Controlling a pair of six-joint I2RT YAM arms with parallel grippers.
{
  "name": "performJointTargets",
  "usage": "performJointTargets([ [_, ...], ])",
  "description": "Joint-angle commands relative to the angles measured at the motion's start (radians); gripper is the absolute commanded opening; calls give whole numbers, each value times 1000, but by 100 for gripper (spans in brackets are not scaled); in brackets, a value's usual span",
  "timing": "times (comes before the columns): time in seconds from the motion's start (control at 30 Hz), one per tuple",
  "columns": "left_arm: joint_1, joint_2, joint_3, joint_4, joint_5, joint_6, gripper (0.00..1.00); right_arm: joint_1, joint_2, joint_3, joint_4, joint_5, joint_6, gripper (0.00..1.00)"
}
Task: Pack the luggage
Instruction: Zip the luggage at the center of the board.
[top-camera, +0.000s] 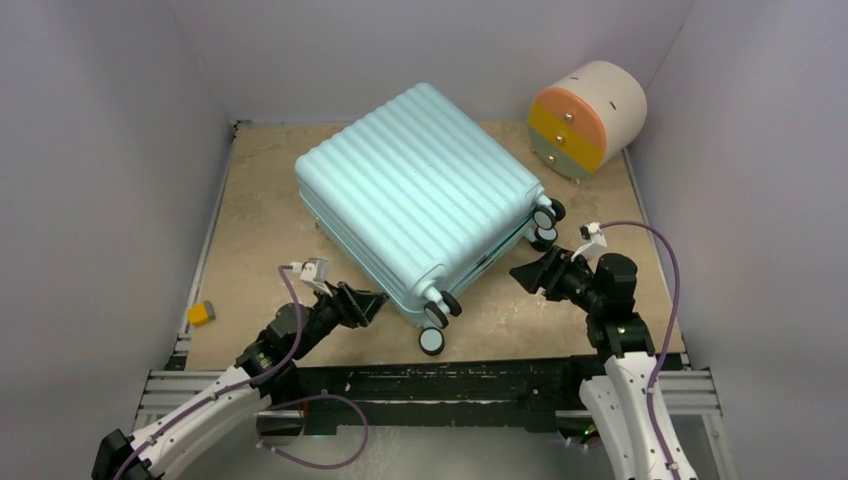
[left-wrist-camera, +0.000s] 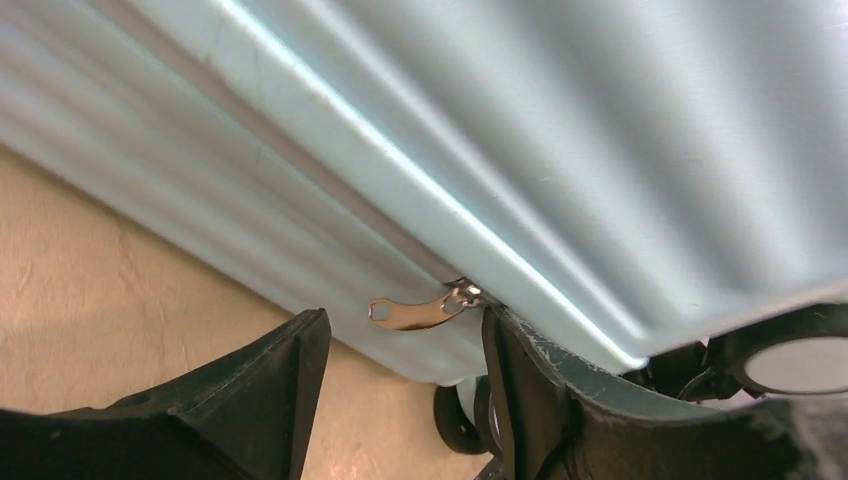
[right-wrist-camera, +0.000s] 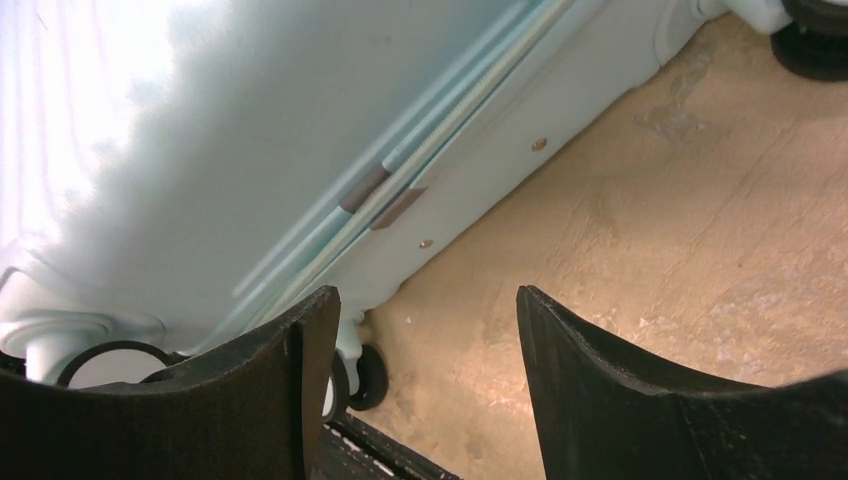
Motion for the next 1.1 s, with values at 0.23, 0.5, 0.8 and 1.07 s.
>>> performJointTargets([
  [0.23, -14, 3, -111, 265, 57, 250, 61, 4, 17, -19, 27, -46, -1, 68],
  [0.5, -36, 141, -49, 142, 30, 242, 57, 4, 19, -1, 10, -45, -8, 68],
  [0.8, -109, 62, 1, -52, -78, 168, 54, 4, 17, 8, -7, -34, -18, 68],
  [1.07, -195, 107, 63, -191, -153, 97, 60, 4, 22, -7, 25, -27, -1, 68],
])
